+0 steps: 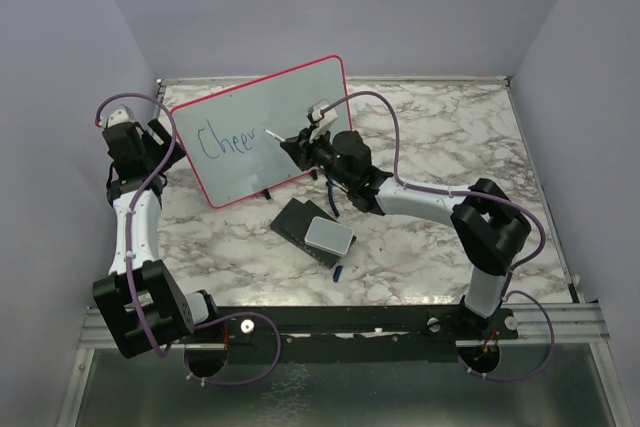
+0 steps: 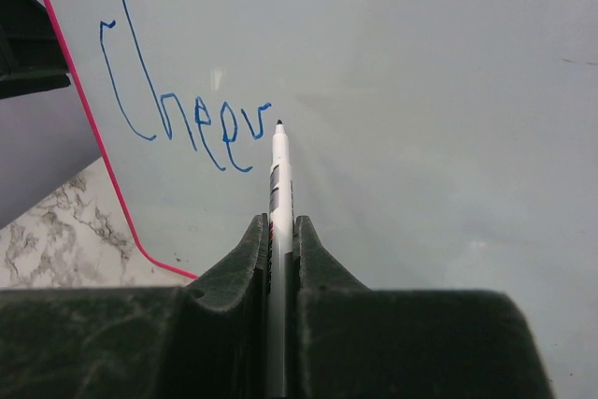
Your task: Write a sentence on the whiteboard
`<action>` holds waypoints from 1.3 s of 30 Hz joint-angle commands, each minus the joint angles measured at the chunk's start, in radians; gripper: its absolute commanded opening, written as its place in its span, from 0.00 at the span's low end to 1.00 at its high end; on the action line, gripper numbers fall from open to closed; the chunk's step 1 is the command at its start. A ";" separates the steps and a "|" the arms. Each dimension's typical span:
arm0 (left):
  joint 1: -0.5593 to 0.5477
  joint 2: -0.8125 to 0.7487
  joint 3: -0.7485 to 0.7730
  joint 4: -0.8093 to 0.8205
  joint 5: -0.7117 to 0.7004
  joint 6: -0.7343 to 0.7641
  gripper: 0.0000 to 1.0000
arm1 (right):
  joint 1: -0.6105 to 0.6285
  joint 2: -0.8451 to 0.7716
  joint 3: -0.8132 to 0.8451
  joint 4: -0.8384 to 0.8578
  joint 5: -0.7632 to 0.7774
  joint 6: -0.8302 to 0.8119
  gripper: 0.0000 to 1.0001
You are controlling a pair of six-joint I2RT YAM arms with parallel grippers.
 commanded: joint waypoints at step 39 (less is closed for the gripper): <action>-0.017 -0.016 -0.007 0.019 0.035 0.011 0.80 | -0.022 0.108 0.133 -0.064 0.021 0.025 0.00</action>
